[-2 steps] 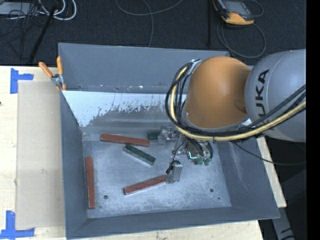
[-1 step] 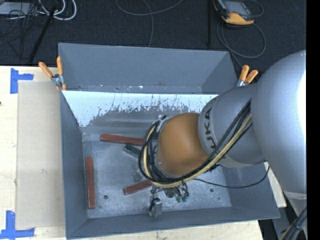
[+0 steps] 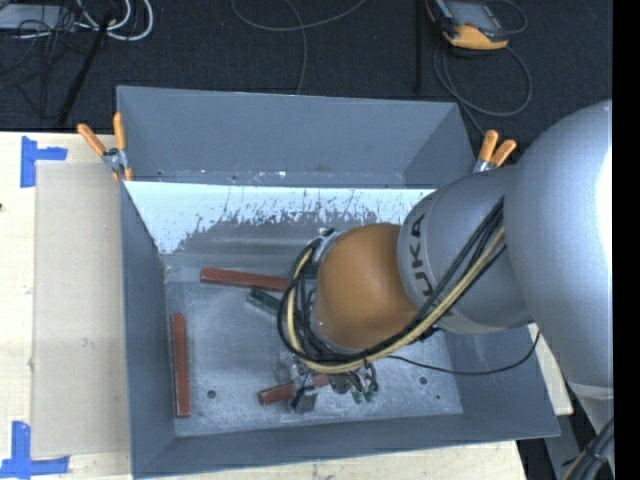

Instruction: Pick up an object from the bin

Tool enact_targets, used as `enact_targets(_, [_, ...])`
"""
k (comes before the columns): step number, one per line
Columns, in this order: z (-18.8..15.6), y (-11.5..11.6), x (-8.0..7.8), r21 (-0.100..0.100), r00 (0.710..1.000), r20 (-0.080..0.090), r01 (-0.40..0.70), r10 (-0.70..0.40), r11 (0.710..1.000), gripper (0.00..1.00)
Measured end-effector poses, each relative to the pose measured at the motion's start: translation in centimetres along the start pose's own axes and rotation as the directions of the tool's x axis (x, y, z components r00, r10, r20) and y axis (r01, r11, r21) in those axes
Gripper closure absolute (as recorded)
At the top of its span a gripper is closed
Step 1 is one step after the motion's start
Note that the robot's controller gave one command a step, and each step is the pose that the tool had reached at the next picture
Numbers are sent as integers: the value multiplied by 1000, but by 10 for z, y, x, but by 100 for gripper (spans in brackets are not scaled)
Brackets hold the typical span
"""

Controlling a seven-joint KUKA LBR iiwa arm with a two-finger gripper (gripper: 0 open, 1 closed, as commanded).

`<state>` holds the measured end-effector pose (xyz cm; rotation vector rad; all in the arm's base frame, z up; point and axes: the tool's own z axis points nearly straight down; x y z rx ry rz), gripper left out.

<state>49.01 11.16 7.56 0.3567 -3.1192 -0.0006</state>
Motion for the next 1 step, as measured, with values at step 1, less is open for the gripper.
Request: enact_targets(1, [-146, 18, -5, 0, 1000, 10, 6, -6, 1000, 100])
